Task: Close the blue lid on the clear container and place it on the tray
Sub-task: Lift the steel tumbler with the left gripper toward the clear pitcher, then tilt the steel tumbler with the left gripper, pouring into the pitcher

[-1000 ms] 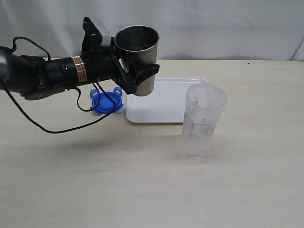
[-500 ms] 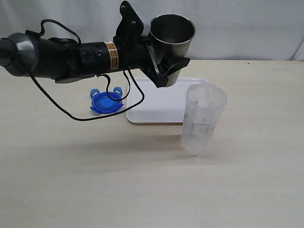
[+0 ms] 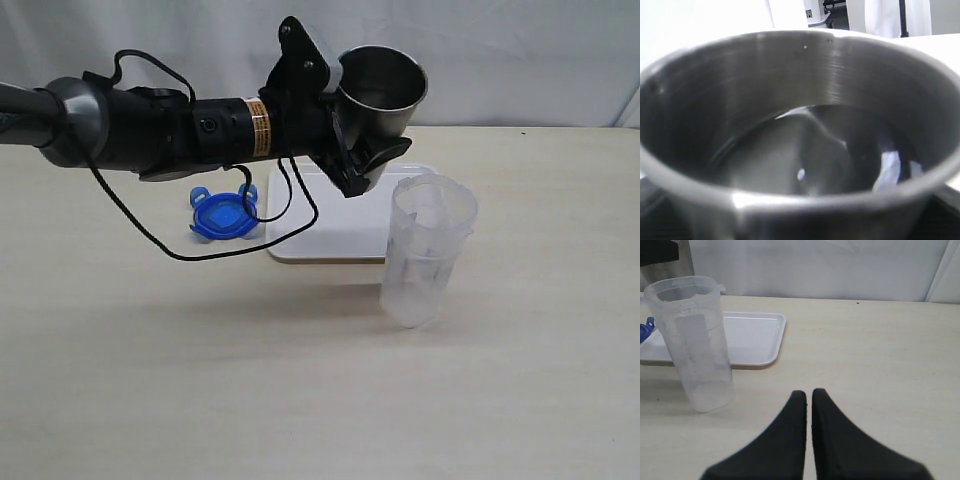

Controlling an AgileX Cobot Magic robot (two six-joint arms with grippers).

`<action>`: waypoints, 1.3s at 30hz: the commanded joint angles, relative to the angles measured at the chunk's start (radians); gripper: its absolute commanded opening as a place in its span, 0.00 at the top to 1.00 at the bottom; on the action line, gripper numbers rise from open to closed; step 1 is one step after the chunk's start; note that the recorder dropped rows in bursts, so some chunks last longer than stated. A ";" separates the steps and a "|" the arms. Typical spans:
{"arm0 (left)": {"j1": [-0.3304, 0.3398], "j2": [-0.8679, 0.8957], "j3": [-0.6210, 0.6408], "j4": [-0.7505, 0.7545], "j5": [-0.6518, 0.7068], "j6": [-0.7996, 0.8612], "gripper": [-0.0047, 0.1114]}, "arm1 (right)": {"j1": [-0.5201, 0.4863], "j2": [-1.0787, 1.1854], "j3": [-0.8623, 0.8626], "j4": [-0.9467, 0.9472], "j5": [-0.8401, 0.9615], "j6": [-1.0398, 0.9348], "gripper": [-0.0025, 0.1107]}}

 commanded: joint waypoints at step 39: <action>-0.003 0.021 -0.040 -0.063 -0.061 0.319 0.96 | -0.004 -0.004 0.002 0.001 0.000 0.004 0.94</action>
